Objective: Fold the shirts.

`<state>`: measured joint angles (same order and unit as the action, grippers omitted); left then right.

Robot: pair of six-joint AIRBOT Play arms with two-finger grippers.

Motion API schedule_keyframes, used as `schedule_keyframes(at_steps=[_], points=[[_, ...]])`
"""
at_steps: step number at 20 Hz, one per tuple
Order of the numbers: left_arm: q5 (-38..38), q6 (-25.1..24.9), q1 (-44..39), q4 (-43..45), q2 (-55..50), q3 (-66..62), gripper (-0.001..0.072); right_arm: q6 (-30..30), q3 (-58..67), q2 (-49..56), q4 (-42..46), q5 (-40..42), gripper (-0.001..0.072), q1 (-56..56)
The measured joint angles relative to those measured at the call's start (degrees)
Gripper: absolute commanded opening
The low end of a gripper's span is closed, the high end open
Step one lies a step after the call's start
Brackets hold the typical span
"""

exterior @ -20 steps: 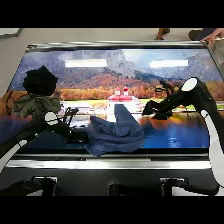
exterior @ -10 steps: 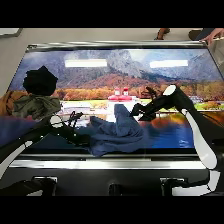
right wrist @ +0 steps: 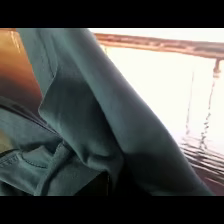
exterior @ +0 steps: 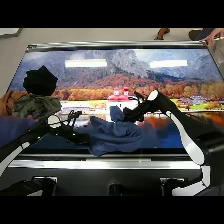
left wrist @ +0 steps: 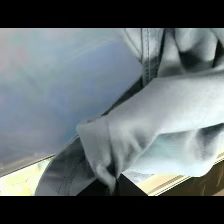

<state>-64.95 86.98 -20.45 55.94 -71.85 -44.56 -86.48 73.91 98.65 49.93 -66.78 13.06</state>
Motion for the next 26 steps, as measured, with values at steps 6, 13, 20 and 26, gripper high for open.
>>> schedule_keyframes(at_steps=[6,13,20,26], points=[[-0.5,3.1,0.1,9.7,8.5,-7.7,0.0030,0.7,5.5,-9.2,6.8,0.9,0.0042,-1.2],[0.7,18.3,3.9,32.4,25.6,-32.0,0.0030,-5.9,12.6,-37.0,20.2,14.6,0.0043,-11.0],[19.2,20.4,3.9,26.6,33.6,-45.8,0.0029,-7.3,13.5,-59.8,25.6,20.5,0.0043,-13.9],[15.3,19.5,3.7,28.1,32.1,-47.5,0.0030,-9.6,13.6,-64.1,29.8,18.1,0.0043,-14.3]])
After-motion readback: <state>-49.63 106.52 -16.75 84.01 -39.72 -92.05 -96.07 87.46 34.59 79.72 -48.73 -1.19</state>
